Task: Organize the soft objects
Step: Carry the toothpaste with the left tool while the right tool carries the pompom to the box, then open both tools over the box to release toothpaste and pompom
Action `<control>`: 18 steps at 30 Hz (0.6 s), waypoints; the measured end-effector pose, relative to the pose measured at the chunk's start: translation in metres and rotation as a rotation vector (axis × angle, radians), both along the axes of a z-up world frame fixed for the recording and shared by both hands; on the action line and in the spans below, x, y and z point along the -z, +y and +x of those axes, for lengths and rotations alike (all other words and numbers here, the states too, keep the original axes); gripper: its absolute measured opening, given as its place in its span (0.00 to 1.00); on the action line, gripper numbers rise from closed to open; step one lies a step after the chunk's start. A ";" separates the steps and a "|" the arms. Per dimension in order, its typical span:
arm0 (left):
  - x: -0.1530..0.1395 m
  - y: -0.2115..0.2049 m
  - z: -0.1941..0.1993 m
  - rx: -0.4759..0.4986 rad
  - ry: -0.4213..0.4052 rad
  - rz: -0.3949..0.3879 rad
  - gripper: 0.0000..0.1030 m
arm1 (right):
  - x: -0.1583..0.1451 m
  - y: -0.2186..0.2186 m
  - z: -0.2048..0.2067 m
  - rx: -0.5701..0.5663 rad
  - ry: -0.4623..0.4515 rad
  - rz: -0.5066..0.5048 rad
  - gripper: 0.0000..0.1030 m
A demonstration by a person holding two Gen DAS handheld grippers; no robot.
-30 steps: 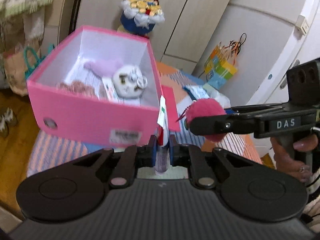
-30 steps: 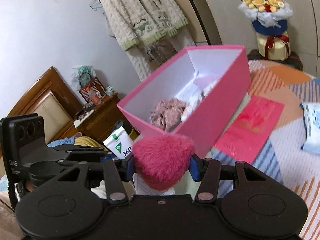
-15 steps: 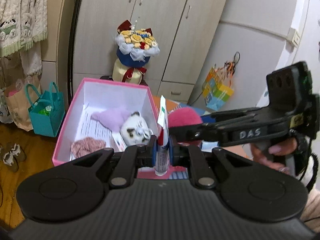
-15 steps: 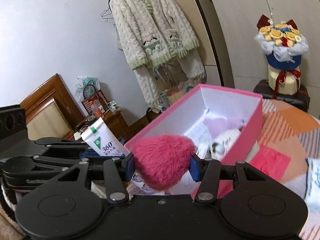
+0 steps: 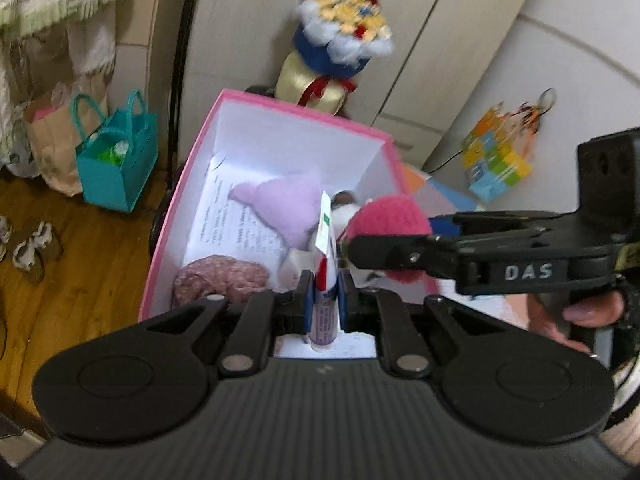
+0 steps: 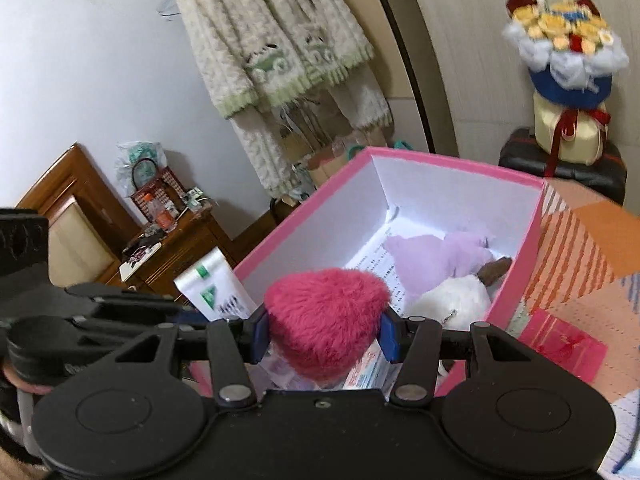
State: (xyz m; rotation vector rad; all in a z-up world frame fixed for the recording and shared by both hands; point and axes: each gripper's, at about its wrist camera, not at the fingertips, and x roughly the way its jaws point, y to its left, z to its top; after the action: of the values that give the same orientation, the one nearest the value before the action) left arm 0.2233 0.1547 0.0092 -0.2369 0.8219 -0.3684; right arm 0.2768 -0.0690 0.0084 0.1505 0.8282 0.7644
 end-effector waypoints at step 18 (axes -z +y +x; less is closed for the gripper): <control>-0.017 -0.038 -0.024 -0.001 -0.235 0.335 0.61 | -0.003 -0.015 -0.003 0.056 -0.115 0.024 0.74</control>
State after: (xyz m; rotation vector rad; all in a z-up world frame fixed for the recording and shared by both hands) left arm 0.1995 0.1164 0.0261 0.1168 0.6394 -0.2467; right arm 0.2734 -0.0845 0.0117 0.1488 0.7030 0.7239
